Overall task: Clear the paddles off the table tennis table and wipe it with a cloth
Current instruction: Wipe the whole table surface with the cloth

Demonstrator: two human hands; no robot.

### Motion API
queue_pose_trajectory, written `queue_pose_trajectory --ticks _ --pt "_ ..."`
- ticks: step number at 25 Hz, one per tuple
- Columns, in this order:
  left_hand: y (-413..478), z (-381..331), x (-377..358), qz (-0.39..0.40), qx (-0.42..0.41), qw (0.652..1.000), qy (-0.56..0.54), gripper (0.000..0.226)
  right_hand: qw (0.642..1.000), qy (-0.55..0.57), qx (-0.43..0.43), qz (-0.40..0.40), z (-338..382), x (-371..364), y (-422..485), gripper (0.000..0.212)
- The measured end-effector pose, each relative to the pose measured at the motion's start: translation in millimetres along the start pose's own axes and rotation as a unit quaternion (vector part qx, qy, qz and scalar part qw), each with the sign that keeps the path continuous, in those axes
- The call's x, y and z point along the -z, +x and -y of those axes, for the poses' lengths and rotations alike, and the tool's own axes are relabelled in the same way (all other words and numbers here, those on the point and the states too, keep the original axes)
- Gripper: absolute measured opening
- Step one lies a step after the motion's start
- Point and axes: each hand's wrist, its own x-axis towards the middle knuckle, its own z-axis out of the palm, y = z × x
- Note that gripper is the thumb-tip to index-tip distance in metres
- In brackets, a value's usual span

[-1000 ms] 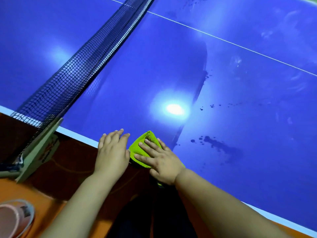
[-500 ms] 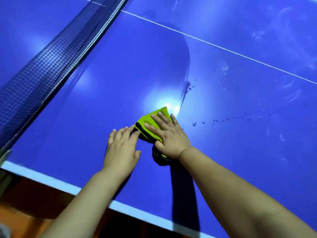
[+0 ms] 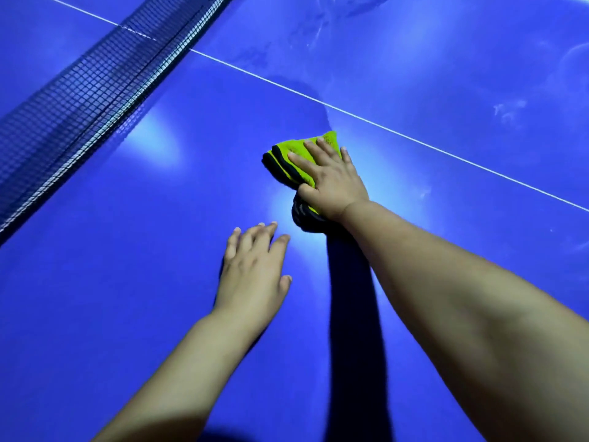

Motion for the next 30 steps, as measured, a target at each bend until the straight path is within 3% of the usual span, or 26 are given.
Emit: queue_pose_trajectory --ticks 8,16,22,30 --pt "43 -34 -21 -0.024 0.009 1.000 0.003 0.053 0.998 0.029 -0.064 -0.010 -66 18 86 0.060" --pt "4 -29 -15 -0.027 0.016 1.000 0.002 0.051 0.982 0.026 -0.187 -0.029 -80 19 19 0.062" --pt "-64 -11 -7 -0.024 0.020 0.999 -0.014 0.052 0.989 0.019 -0.145 -0.006 -26 7 -85 0.067" --pt "-187 22 25 -0.005 0.026 0.999 -0.041 0.050 0.991 0.006 -0.127 0.031 100 -19 -236 0.076"
